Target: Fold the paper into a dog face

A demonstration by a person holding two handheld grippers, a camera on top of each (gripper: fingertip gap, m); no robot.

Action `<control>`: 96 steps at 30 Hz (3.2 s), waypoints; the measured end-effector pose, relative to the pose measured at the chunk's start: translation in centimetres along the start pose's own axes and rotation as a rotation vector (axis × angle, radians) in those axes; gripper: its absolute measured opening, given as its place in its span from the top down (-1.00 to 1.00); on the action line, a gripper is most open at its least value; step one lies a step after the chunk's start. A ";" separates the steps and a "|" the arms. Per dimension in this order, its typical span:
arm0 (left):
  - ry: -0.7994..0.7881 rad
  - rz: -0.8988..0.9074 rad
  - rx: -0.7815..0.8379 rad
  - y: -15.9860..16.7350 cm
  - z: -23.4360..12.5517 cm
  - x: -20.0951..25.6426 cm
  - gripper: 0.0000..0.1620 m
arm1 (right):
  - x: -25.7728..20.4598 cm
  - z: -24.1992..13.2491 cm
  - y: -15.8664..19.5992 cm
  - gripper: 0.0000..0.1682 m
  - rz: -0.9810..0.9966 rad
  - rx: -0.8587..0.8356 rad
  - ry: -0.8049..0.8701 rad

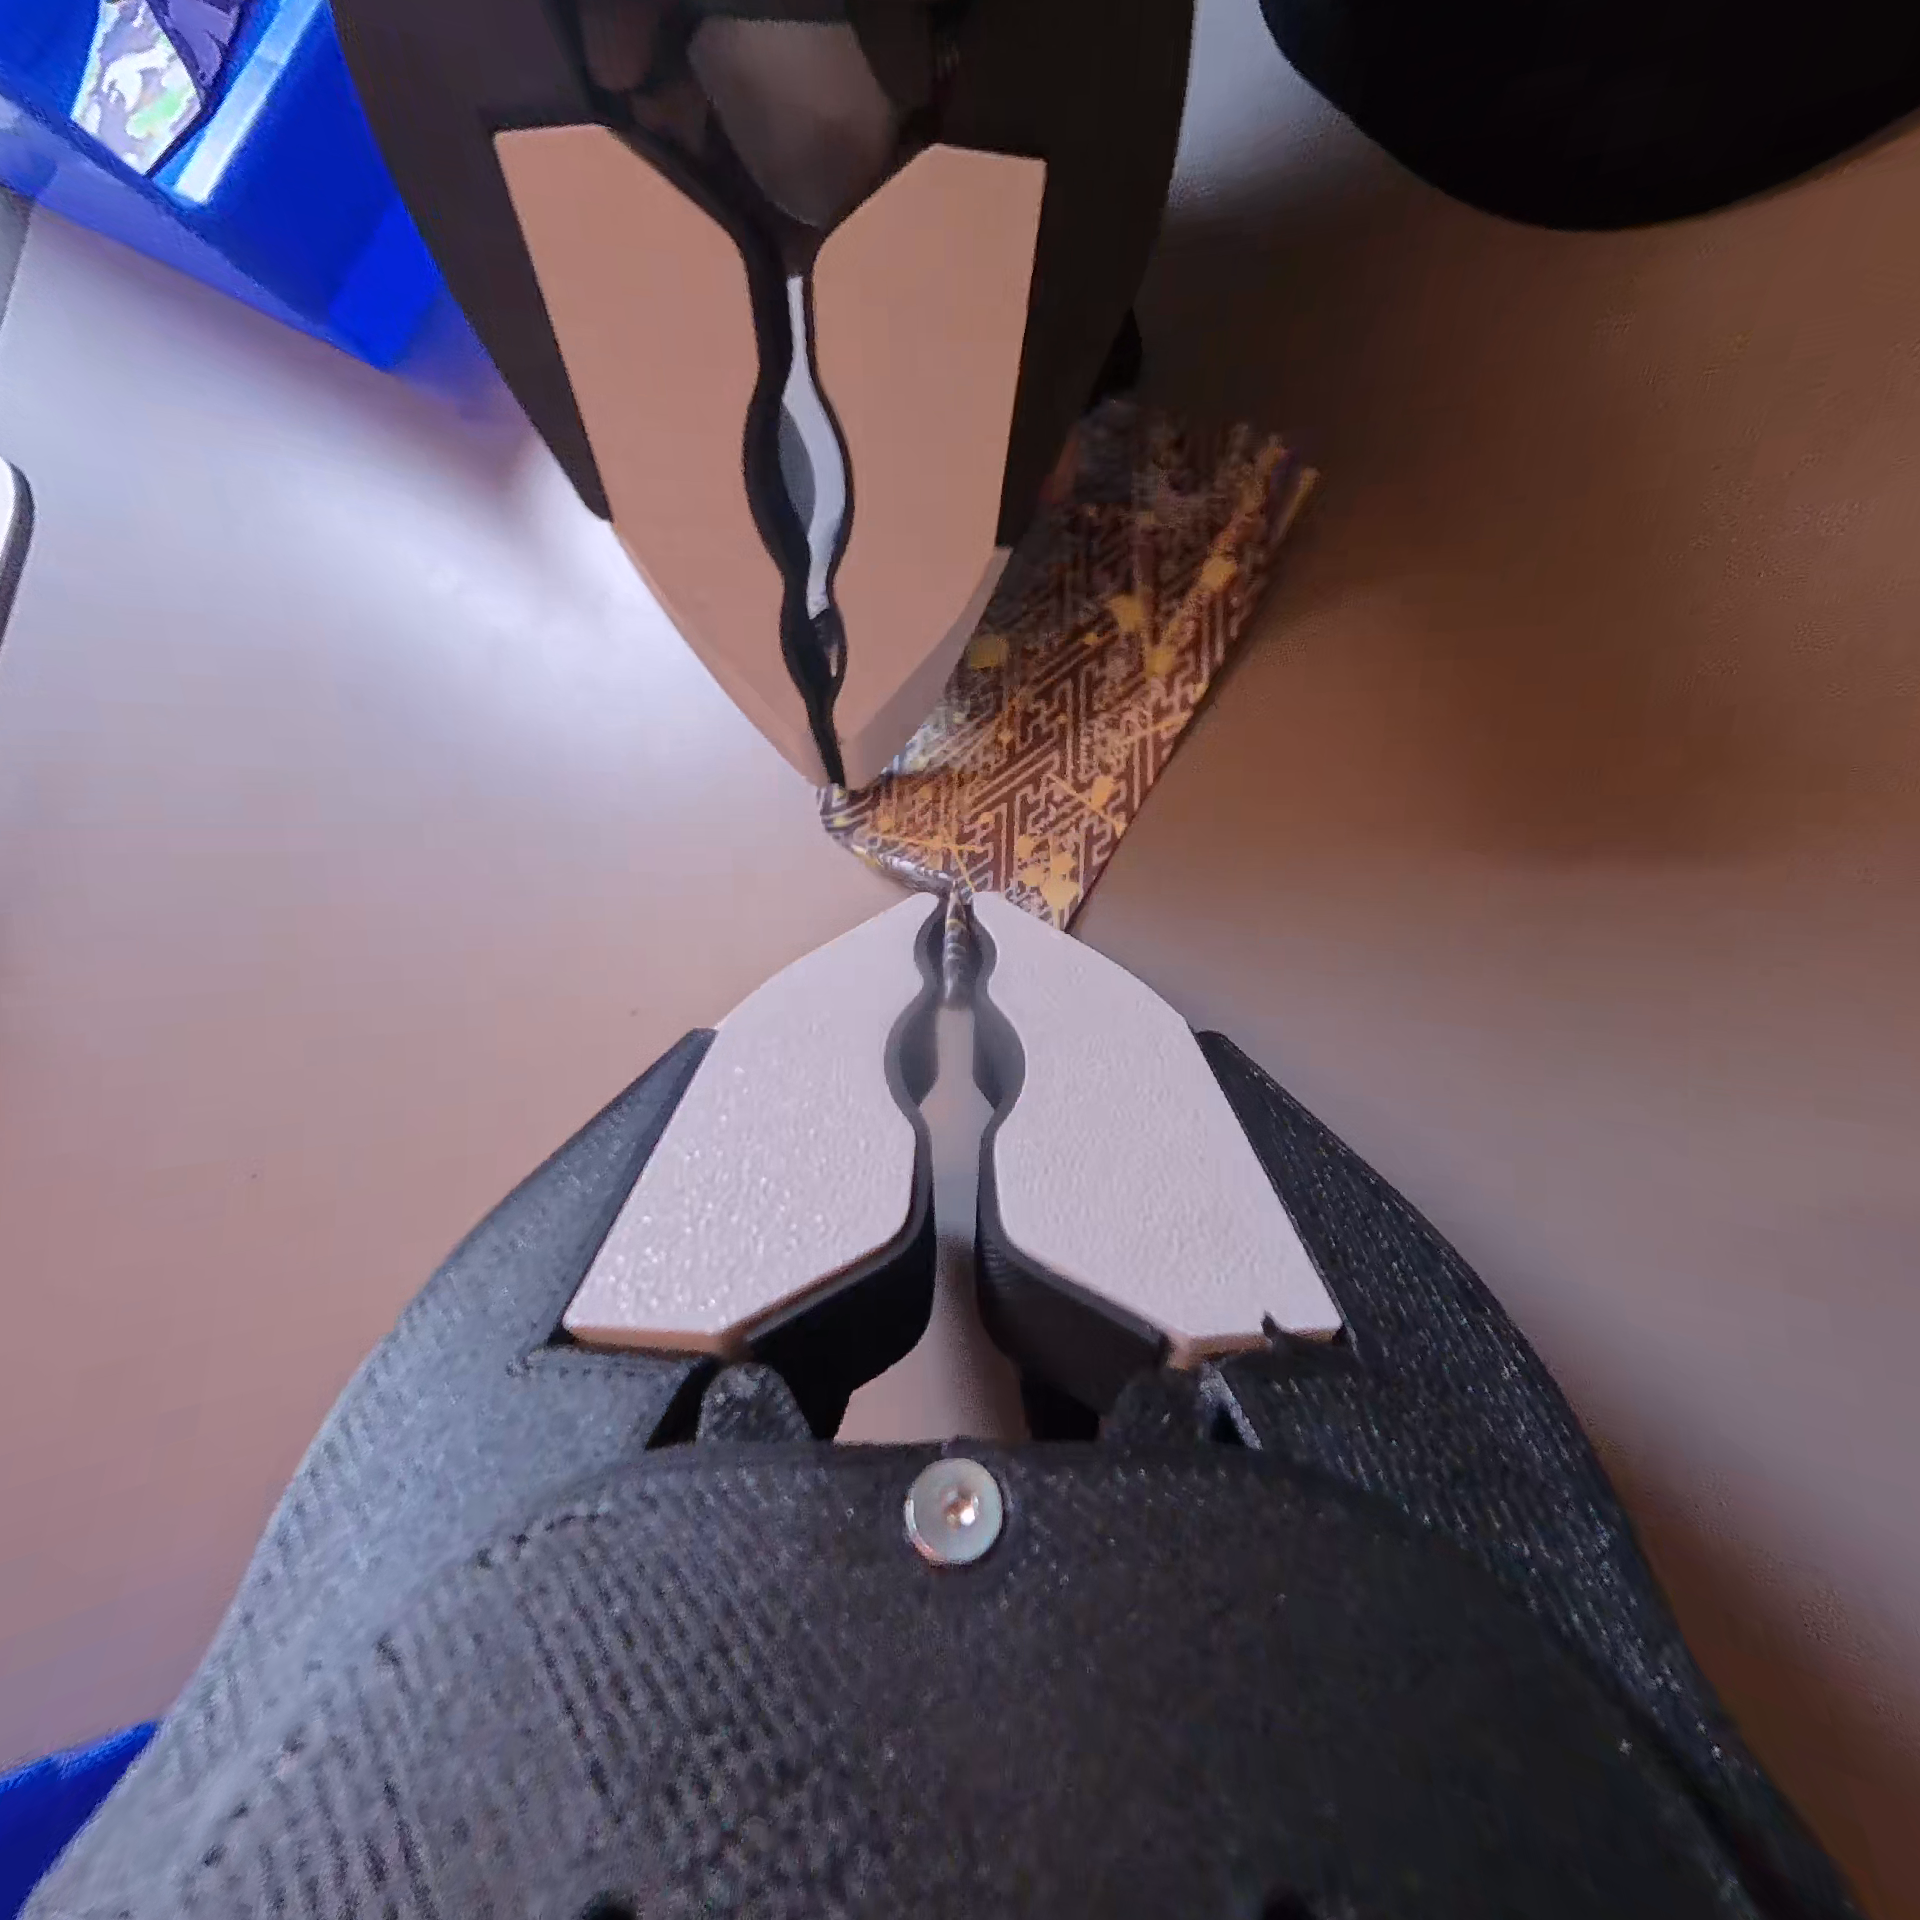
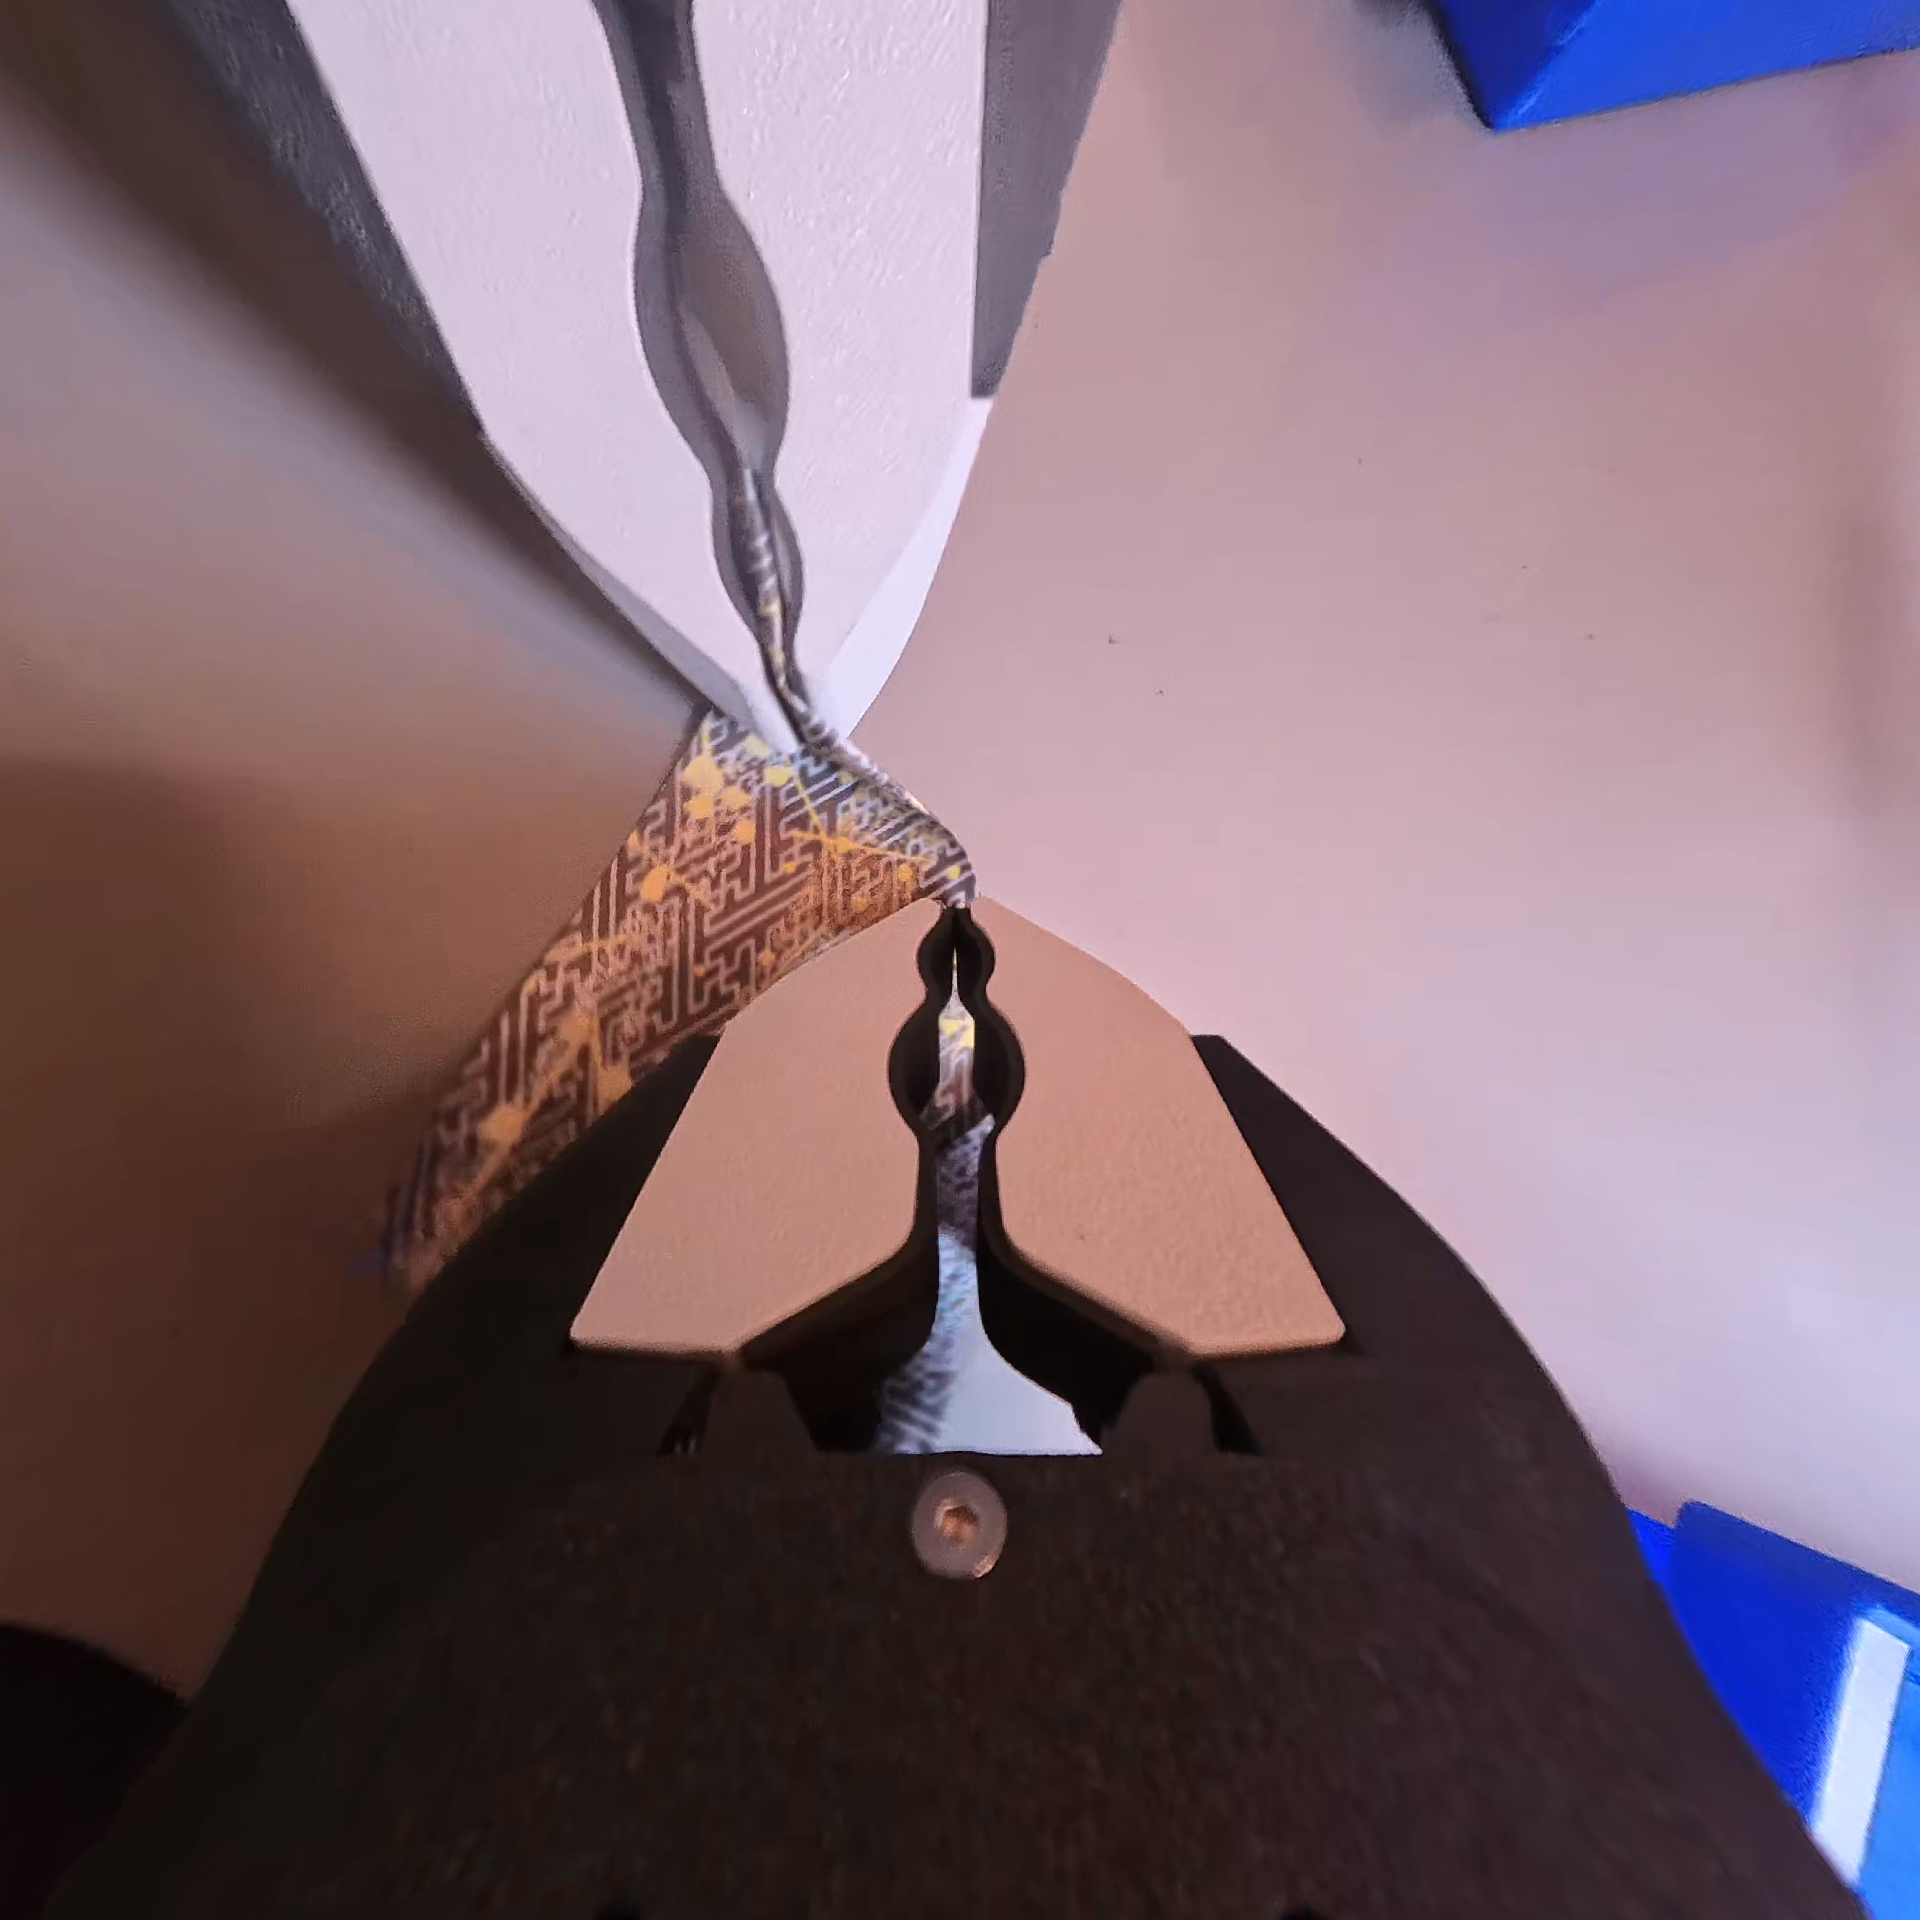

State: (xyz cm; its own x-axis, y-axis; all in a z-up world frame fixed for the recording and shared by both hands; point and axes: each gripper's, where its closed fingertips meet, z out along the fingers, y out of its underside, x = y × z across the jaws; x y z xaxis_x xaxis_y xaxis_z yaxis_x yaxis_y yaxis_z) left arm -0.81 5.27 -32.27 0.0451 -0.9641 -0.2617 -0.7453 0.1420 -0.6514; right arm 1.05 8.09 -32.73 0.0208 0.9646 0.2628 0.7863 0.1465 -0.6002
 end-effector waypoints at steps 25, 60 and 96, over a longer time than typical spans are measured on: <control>0.001 0.147 0.018 0.3 -0.8 -2.5 1.00 | 0.7 0.6 -0.8 1.00 0.221 0.089 -0.206; 0.027 0.279 -0.055 1.8 -0.5 -1.1 1.00 | 1.2 0.5 -0.3 0.95 0.215 0.023 -0.148; 0.061 0.002 -0.002 1.1 0.6 -2.4 1.00 | 0.2 1.5 -1.7 1.00 -0.006 0.023 -0.027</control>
State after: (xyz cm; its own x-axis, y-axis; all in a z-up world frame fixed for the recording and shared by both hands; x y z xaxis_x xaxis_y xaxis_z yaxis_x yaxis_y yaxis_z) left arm -1.36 7.86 -32.80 0.0029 -0.9757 -0.2191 -0.7467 0.1436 -0.6495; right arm -1.23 8.32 -32.75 -0.0009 0.9692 0.2463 0.7719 0.1573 -0.6160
